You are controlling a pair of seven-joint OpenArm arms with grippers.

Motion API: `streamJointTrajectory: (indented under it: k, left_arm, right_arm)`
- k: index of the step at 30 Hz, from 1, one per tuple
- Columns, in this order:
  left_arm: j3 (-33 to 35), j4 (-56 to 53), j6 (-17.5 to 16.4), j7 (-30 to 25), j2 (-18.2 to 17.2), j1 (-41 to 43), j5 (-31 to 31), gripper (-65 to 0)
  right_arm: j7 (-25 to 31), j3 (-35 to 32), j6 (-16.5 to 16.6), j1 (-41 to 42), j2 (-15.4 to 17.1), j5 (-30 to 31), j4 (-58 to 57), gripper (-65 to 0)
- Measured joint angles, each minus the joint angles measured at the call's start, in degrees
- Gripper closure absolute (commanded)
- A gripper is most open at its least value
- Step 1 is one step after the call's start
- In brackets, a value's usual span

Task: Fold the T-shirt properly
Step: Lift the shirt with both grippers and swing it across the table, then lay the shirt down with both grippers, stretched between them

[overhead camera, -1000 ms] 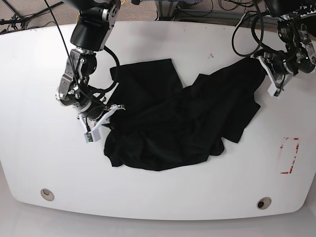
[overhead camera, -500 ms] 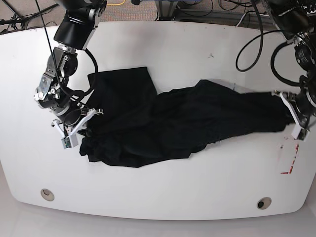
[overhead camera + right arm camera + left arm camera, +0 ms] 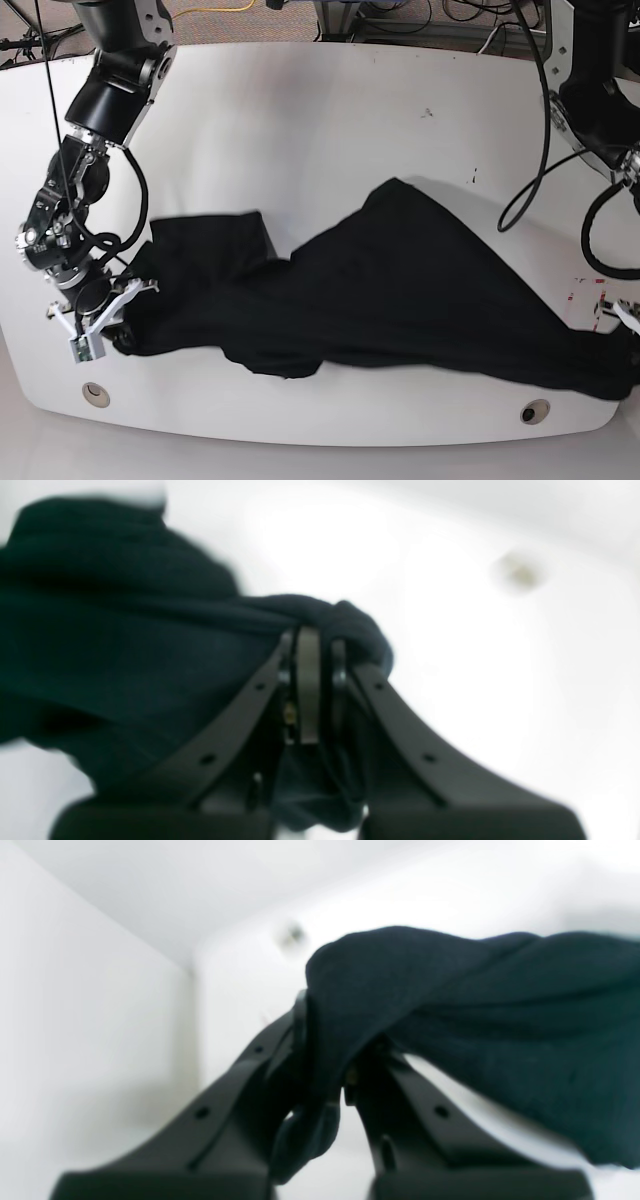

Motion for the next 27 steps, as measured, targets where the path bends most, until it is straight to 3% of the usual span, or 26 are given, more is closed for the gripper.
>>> streamJointTrajectory:
  k: [9,20,27]
  left_arm:
    - [0.9,-2.6,3.1,-1.5,0.0,-11.6,1.6,0.0]
    - [0.8,-11.1,3.2,-2.7,-0.2,-20.0,2.3,0.0]
    - [0.8,-13.0,3.3,-2.7,-0.3,-22.6,2.2,0.0]
  right_arm:
    - [-0.5,-7.1,0.4,8.5,4.8,0.3,0.0,0.0]
    - [-0.6,-15.6,0.8,21.0,12.4,1.1,-1.7,0.0]
    - [-2.1,-16.1,1.1,27.8,15.3,1.3,-3.9,0.0]
